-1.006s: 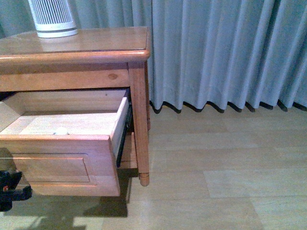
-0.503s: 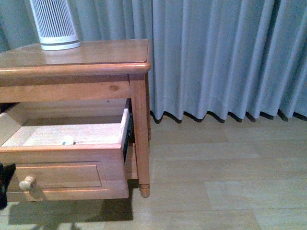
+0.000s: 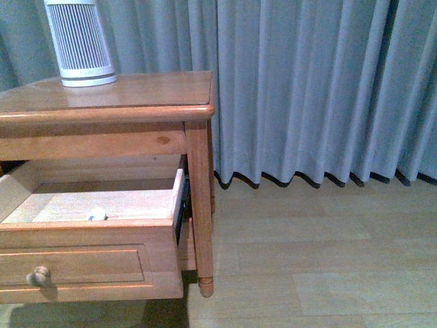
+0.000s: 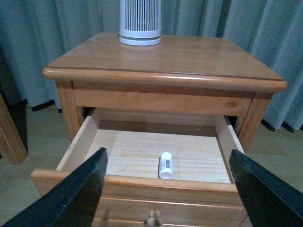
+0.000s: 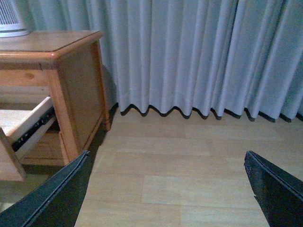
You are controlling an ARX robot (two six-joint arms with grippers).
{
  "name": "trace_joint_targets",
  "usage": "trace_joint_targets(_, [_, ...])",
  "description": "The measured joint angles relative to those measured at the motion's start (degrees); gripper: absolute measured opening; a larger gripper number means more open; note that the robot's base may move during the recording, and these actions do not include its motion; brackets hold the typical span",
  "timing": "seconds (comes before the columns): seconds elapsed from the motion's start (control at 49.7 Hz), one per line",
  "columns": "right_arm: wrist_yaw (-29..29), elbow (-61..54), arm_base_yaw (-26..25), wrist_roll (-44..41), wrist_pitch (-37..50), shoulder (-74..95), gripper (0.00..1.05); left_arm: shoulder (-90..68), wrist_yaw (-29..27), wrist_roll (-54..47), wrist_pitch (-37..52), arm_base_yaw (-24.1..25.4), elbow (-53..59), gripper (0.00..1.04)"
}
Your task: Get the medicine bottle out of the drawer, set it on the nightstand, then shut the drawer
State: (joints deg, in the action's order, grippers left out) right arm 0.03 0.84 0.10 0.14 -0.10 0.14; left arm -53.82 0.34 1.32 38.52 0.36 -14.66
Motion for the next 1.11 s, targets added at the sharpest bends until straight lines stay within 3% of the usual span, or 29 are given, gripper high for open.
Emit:
trace_joint_targets(0.201, [0.0, 0.0, 0.0, 0.0, 0.0, 0.0, 0.98, 5.5, -0.3, -0.5, -0.3, -0.2, 4.8, 0.42])
trace_joint_targets(0.342, [0.0, 0.0, 0.0, 0.0, 0.0, 0.0, 0.98, 11.2, -0.3, -0.6, -2.8, -0.2, 8.0, 0.08])
trace_joint_targets(0.382, [0.0, 0.0, 0.0, 0.0, 0.0, 0.0, 0.98, 12.7, -0.3, -0.6, -3.7, -0.2, 8.7, 0.03])
trace_joint_targets(1.107, [0.0, 0.0, 0.0, 0.0, 0.0, 0.0, 0.98, 35.5, -0.4, -0.9, -20.1, -0.3, 14.1, 0.03])
